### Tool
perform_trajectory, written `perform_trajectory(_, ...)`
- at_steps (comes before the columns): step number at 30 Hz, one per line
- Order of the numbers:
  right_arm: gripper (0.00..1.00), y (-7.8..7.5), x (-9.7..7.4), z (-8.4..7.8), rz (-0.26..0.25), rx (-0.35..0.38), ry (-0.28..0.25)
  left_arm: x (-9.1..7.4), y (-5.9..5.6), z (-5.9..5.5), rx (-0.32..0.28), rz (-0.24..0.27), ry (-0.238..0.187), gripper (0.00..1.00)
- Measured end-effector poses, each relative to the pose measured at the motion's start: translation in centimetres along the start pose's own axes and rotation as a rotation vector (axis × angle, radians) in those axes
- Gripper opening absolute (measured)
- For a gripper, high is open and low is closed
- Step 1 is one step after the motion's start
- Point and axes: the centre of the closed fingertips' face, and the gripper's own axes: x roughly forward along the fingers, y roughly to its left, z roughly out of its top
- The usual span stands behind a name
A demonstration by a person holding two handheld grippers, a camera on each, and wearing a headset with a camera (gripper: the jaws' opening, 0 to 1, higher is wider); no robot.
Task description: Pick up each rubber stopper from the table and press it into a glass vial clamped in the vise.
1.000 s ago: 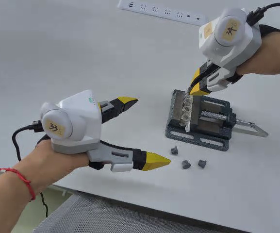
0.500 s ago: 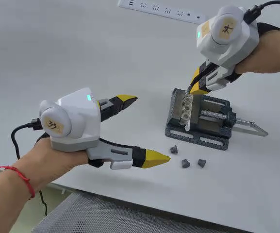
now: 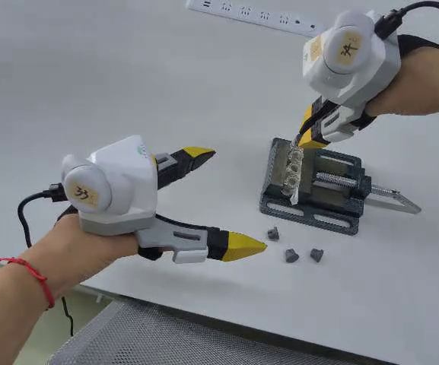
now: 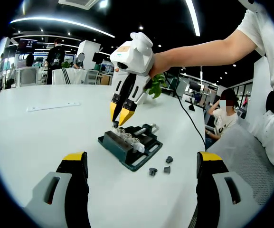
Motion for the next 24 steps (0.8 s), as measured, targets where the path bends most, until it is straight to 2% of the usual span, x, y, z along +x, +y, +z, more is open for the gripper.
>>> perform_trajectory(5,0.08,0.04,-0.05,0.15,-0.003,-0.025,-0.005,-0.03,0.00,0.02,-0.001,0.002,-0.001,0.95)
perform_trajectory(24,0.09,0.11,-0.08,0.25,-0.007,-0.020,-0.020,0.06,0.05,-0.05,-0.009,0.005,-0.010,0.94)
